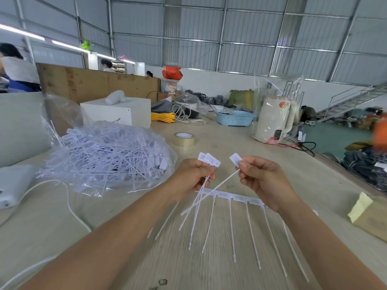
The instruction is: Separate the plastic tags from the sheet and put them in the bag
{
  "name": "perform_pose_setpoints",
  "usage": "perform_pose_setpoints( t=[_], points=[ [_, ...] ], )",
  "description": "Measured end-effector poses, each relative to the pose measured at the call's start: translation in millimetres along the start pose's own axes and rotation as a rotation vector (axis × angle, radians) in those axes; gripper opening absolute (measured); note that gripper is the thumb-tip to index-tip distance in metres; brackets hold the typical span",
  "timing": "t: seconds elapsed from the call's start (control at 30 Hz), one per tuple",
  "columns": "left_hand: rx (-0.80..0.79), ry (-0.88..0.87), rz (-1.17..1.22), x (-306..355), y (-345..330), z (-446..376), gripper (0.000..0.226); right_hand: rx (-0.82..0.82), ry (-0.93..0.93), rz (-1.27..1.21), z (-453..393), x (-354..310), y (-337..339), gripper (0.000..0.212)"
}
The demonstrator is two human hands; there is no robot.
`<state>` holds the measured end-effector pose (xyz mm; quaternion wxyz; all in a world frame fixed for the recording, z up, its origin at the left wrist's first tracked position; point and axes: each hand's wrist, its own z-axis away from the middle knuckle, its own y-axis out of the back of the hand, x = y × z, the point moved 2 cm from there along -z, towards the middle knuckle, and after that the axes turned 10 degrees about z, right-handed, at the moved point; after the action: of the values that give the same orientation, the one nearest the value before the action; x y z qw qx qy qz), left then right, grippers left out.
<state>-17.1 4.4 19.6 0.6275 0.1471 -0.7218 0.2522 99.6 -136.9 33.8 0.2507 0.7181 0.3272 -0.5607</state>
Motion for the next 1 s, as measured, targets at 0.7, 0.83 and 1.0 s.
perform_pose_setpoints(
  t=[0.7,0.83,1.0],
  points=[
    [-0.074,-0.004,-0.107,-20,-13,2,0.023,0.012,0.044,0.186,4,20,-19,0.012],
    [-0.067,-0.006,-0.107,-19,-15,4,0.019,0.040,0.065,0.274,3,20,-18,0.018],
    [-0.132,-0.014,-0.102,-17,-20,7,0.014,0.071,0.156,0.402,4,16,-18,0.015]
  ],
)
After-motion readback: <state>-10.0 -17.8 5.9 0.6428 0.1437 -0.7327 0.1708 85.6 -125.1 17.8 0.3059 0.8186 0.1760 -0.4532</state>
